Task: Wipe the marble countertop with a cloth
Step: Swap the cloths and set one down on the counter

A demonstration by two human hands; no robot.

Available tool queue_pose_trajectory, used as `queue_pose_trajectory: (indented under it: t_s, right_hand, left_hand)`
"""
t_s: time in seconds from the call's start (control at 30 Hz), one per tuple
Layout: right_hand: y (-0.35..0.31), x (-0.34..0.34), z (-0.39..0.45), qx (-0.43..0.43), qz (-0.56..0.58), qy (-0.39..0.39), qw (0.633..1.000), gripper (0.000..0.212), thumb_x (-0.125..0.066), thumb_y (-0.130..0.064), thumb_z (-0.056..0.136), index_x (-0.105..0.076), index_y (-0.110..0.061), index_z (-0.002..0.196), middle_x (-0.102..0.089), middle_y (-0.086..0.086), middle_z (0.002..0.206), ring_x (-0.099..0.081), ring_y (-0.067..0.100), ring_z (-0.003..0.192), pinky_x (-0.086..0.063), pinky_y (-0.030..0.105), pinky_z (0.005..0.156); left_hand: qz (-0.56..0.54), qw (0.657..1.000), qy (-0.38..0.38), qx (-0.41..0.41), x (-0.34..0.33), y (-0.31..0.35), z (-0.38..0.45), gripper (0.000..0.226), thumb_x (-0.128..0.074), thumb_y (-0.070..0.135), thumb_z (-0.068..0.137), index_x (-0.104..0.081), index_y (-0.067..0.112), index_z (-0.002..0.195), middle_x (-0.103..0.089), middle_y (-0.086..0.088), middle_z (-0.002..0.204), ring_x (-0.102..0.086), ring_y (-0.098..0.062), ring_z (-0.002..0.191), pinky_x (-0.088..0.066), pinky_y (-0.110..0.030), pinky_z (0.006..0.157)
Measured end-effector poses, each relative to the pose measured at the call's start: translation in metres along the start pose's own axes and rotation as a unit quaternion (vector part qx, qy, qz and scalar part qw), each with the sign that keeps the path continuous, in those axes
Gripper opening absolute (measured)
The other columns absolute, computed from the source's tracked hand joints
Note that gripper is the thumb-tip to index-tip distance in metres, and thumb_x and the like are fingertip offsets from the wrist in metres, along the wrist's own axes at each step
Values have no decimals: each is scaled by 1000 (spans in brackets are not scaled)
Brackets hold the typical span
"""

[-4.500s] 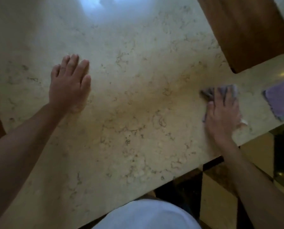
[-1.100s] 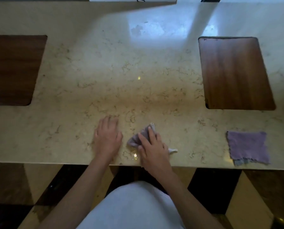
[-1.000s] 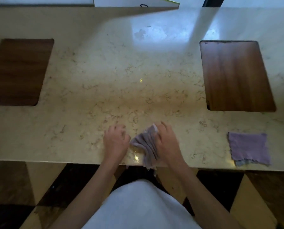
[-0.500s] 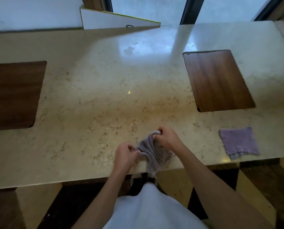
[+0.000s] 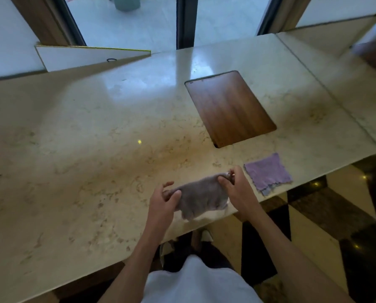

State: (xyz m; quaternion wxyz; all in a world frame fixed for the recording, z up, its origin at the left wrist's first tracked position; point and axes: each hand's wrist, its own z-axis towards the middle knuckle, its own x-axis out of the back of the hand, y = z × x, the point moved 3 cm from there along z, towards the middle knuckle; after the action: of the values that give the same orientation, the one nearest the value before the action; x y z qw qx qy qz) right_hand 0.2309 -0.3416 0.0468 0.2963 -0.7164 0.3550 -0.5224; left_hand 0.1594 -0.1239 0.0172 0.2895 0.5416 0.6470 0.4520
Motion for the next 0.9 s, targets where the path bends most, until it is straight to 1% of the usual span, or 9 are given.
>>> queue_pose_trajectory:
  t_s: [0.1,0.2,0.3,0.4,0.5,0.63,0.77,0.83,0.9]
  right_hand:
    - [19,22,5,0,-29,3,1000,15,-58,-26,101,-49,-14,100,-53,-1,84,-55,10,75,-43,22,65]
    - [42,41,18,-18,-72,-14,997,19,-57,-28,101,-44,-25,88,-55,2,84,-58,17,76,-47,29,67]
    - [67,53,42,-41,-121,-42,991,14,-55,-28,102,-44,-20,96,-59,3,87,-61,22,81,-50,35,71]
    - [81,56,74,-49,-163,-68,983,11,-53,-31,103,-47,-22,100,-62,-1,88,-63,20,85,-56,43,80]
    - [80,51,92,12,-242,-127,962,13,-52,-28,103,-45,-21,94,-58,-4,83,-59,17,79,-54,39,74]
    - [79,57,104,96,-284,-131,945,16,-54,-27,101,-46,-23,88,-55,-4,83,-54,17,78,-47,34,65]
    - [78,68,107,136,-266,-123,946,12,-59,-31,98,-51,-25,91,-53,-7,89,-52,11,80,-50,29,69]
    - [81,70,109,138,-232,-137,953,10,-59,-31,99,-54,-25,93,-53,-8,91,-52,8,80,-49,26,71]
    - [85,80,117,134,-175,-140,965,4,-59,-28,99,-59,-24,98,-56,-9,94,-54,5,84,-47,22,73]
  left_hand:
    - [48,999,0,3,-28,-4,2,21,-65,17,93,-67,17,114,-73,1,99,-71,-12,91,-61,-31,76]
    - [73,997,-13,-2,-60,-10,6,11,-62,17,93,-70,19,100,-74,2,89,-71,-13,85,-61,-34,74]
    - [119,993,1,6,-95,-6,15,8,-58,17,95,-66,20,93,-69,4,87,-66,-12,83,-49,-15,66]
    - [131,989,49,42,-121,-2,27,7,-57,17,97,-62,21,96,-67,5,91,-63,-9,87,-44,-16,65]
    - [143,982,117,48,-131,1,38,7,-57,16,97,-60,21,100,-64,9,93,-63,-8,90,-44,-17,66]
    - [169,973,151,44,-141,8,42,23,-61,19,96,-57,21,118,-62,5,104,-61,-15,99,-50,-25,79]
    - [225,963,129,74,-142,2,38,60,-73,9,83,-49,27,134,-52,5,123,-54,-14,113,-50,-33,97]
    - [263,950,152,66,-141,-2,34,62,-76,7,79,-52,23,134,-51,-1,125,-56,-19,113,-51,-37,99]
    - [291,934,191,74,-142,-2,32,60,-77,8,78,-55,20,132,-51,-6,124,-55,-22,113,-49,-34,99]
